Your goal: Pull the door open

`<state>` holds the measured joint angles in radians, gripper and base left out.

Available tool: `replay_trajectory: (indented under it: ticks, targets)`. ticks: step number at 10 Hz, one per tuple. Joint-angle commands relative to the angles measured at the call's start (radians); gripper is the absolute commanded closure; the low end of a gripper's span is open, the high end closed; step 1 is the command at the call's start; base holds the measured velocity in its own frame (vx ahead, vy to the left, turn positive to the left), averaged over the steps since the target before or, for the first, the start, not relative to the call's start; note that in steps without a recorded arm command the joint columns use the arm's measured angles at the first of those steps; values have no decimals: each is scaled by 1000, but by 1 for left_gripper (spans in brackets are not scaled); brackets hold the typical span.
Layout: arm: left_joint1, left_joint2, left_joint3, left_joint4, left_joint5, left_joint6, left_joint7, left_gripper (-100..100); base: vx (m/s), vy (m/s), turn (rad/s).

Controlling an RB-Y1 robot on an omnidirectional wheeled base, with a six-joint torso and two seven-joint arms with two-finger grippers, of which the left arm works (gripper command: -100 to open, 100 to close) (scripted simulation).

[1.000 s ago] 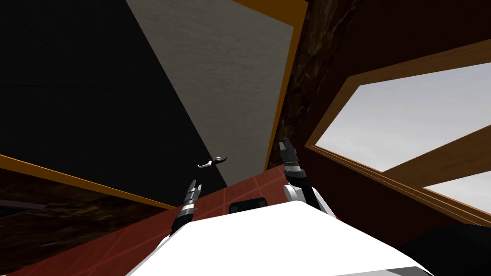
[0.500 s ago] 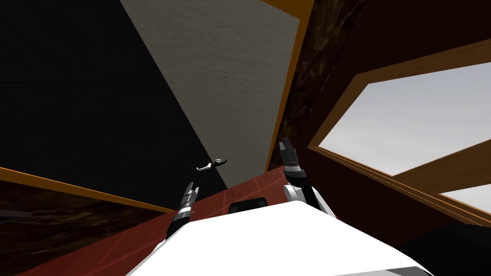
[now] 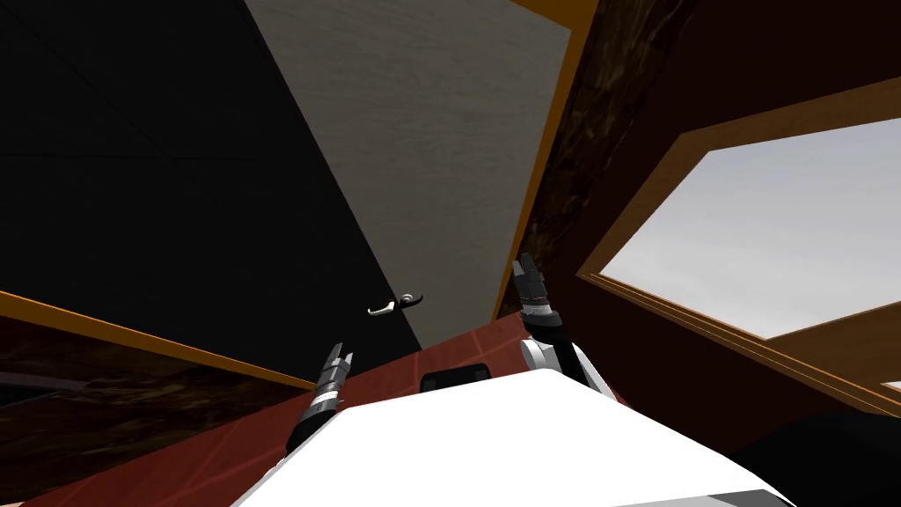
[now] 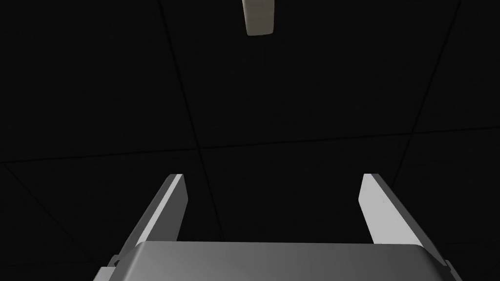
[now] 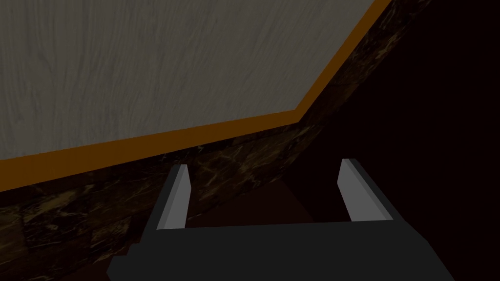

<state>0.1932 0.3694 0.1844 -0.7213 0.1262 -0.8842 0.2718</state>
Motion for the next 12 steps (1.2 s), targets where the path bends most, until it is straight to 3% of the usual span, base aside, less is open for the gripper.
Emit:
replay_trajectory:
  ticks: [1,3,5,6,7,12]
  targets:
    - [-8,-5,6,0,3,14,-10,-100,173,135,-15]
    - [-33,-24,-9,-5,-5,15,-15,-100,177,106,-92]
    - [-66,-53,-38,-19,-18,12,-18,-100,175,-25,-158]
    - [-67,-44,-29,-1,-14,13,-19,-100,78,-34,-27]
    - [-67,-44,-29,-1,-14,13,-19,100,-8,6,27]
    - [-67,-44,-29,-1,-14,13,-19,100,-15,4,-5]
